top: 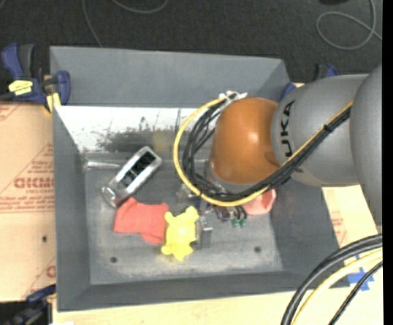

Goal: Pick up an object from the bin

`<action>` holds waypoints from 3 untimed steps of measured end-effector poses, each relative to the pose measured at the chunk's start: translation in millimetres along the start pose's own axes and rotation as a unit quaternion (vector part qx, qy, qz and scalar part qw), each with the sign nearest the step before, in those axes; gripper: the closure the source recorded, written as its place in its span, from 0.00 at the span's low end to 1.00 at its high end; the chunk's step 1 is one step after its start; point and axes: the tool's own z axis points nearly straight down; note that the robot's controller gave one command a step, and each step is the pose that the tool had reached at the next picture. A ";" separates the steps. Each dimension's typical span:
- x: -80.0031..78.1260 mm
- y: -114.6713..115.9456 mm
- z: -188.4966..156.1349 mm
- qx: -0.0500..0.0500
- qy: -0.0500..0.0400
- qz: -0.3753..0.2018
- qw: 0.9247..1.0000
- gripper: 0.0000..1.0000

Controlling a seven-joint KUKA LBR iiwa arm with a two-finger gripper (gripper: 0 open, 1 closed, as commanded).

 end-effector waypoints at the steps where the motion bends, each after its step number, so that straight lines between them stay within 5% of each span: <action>1: -25.4 -10.1 65.6 0.001 -0.006 -0.003 1.000 1.00; 2: -25.4 -10.1 65.6 0.001 -0.006 -0.003 1.000 1.00; 3: -28.2 -19.8 -90.7 0.001 -0.009 0.011 1.000 1.00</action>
Offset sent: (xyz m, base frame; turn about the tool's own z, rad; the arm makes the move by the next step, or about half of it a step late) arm 0.0000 0.0000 0.0000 0.0000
